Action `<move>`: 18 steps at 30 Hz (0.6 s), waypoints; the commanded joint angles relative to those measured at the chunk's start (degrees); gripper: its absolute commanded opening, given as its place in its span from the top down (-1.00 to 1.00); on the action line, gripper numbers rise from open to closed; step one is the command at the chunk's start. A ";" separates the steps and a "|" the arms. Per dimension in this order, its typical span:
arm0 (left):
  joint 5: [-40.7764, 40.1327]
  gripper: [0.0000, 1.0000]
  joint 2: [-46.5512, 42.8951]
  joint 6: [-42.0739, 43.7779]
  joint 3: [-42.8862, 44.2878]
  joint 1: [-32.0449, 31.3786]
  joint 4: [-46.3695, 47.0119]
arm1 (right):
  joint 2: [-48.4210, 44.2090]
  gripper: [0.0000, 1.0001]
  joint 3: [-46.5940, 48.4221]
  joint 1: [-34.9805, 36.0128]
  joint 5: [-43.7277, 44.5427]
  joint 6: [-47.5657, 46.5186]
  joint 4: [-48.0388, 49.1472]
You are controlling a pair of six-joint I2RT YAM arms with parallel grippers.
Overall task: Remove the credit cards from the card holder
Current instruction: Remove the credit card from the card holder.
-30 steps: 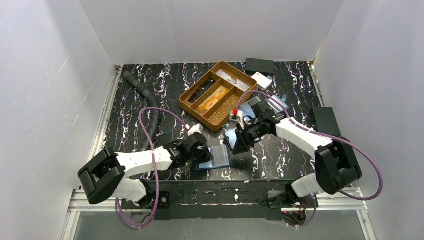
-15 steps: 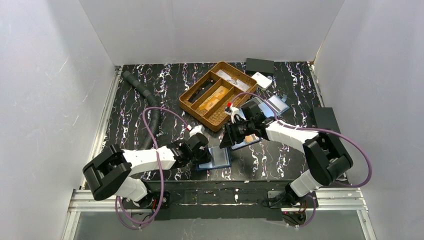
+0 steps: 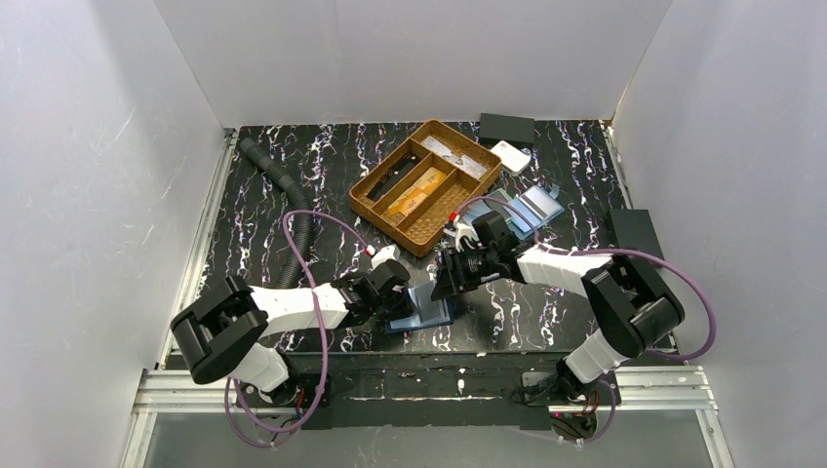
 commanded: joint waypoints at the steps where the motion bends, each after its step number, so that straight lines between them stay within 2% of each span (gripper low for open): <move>1: -1.58 1.00 1.80 0.63 0.10 -0.04 -2.20 | -3.13 -0.04 -1.68 0.61 -2.32 3.04 5.99; 18: -0.98 1.00 3.89 0.53 0.54 -0.04 -2.02 | -6.52 -0.02 -2.30 0.86 0.72 0.87 5.24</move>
